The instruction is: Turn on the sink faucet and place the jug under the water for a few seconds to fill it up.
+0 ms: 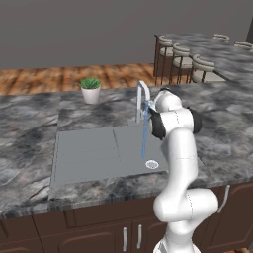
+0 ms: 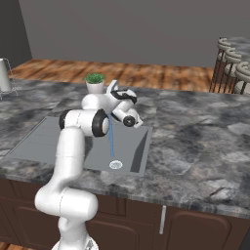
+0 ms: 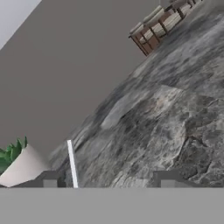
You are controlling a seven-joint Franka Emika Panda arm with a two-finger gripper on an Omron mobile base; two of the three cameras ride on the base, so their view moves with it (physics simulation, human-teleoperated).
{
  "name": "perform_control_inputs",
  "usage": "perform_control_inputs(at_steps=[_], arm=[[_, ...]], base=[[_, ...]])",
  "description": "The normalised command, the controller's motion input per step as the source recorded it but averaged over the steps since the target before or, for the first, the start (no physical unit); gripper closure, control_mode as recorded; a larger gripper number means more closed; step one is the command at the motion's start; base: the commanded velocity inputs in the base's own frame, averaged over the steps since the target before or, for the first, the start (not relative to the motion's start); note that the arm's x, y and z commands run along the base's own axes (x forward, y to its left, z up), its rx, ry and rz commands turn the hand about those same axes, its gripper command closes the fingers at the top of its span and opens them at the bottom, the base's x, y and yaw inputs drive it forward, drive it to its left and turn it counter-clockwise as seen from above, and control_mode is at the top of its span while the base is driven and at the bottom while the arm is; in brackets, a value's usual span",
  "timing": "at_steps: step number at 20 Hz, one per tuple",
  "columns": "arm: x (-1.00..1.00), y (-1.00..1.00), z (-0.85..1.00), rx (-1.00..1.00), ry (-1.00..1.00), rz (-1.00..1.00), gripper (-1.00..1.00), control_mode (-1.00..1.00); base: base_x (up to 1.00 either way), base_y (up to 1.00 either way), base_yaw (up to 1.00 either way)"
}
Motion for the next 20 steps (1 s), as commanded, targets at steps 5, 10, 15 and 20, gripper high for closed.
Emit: perform_control_inputs(at_steps=[5,10,15,20], arm=[[-0.95,-0.62,0.41,0.12,-0.01,-0.07,-1.00,-1.00],[-0.91,-0.41,0.87,0.03,0.00,-0.07,-1.00,-1.00],[-0.50,-0.31,1.00,0.00,0.05,-0.04,-1.00,-1.00],[-0.39,-0.33,1.00,0.00,0.05,0.00,-1.00,-1.00]], base=[[0.00,0.00,0.00],[0.00,0.00,0.00],[0.00,0.00,0.00],[0.00,0.00,0.00]])
